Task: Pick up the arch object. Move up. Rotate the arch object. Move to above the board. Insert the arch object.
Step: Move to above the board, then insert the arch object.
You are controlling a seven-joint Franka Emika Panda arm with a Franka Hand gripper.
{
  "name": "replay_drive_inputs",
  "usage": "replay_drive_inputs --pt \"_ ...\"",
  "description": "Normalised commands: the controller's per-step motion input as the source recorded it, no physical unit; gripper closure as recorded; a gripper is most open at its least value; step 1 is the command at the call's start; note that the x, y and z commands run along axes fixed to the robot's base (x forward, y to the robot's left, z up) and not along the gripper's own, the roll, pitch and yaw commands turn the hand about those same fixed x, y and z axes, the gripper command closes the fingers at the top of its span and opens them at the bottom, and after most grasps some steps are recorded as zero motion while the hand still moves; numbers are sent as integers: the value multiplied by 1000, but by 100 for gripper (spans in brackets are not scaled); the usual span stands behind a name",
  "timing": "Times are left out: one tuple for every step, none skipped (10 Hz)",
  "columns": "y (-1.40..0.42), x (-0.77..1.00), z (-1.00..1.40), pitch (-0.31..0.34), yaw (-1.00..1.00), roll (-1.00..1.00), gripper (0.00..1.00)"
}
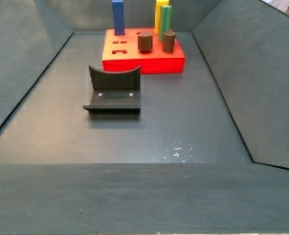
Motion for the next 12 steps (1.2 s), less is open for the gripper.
replay_drive_inputs --pt "-132 98 42 146 1000 84 100" --pt "-108 88 30 156 1000 94 100" --pt "-74 86 24 189 1000 118 100" --pt "-58 85 25 220 1000 143 100" --pt "-53 87 24 250 964 174 100" --pt "-48 89 15 221 704 170 100" --pt "-42 94 14 163 309 165 100" --pt "-40 91 13 144 215 163 100" --pt "0 0 0 37 0 0 100" --pt "0 0 0 0 9 0 100" --pt "29 149 -89 0 254 30 100" --pt "140 229 -149 0 471 101 100"
